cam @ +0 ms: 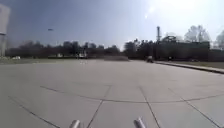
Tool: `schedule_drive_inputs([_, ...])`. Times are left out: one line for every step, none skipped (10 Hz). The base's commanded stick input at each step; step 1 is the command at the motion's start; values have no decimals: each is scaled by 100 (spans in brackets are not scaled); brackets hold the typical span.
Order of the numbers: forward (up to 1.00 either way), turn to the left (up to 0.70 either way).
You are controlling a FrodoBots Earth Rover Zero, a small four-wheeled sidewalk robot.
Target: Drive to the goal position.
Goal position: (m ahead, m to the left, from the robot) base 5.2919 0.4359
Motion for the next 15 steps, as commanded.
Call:
schedule_drive_inputs([100, 0])
schedule_drive_inputs([100, 0])
schedule_drive_inputs([100, 0])
schedule_drive_inputs([100, 0])
schedule_drive_inputs([100, -2])
schedule_drive_inputs([100, -35])
schedule_drive_inputs([100, -30])
schedule_drive_inputs([100, -18])
schedule_drive_inputs([100, 0])
schedule_drive_inputs([100, 0])
schedule_drive_inputs([100, 0])
schedule_drive_inputs([100, -21])
schedule_drive_inputs([100, -29])
schedule_drive_inputs([100, -32])
schedule_drive_inputs([100, 0])
